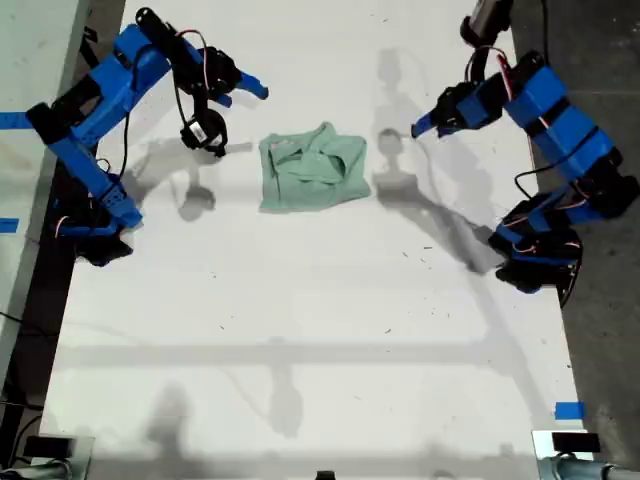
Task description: Fold tshirt
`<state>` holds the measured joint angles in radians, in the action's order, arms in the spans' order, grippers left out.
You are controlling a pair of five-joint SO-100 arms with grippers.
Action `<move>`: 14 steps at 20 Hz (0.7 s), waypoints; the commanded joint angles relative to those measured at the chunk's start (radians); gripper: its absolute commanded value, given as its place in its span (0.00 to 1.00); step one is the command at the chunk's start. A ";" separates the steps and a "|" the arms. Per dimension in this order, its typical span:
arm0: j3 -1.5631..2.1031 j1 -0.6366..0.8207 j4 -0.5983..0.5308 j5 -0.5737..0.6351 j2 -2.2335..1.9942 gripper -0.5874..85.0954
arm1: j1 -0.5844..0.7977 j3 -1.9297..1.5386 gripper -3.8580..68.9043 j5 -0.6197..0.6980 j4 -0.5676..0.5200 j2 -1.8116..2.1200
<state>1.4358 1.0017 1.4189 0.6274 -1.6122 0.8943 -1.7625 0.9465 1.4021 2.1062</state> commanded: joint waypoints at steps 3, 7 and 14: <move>0.489 -0.158 -0.227 -0.058 -0.523 0.01 | -0.121 -0.302 0.15 -0.130 -0.058 0.402; 0.951 -0.515 -0.532 -0.324 -0.911 0.01 | -0.354 -0.699 0.03 -0.410 -0.172 0.758; 1.597 -0.644 -0.584 -0.561 -1.614 0.01 | -0.646 -1.195 0.03 -0.690 -0.081 1.381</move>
<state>2.9621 0.3697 0.7777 0.1028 -3.0020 0.3022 -2.9284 0.2945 1.2977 3.3962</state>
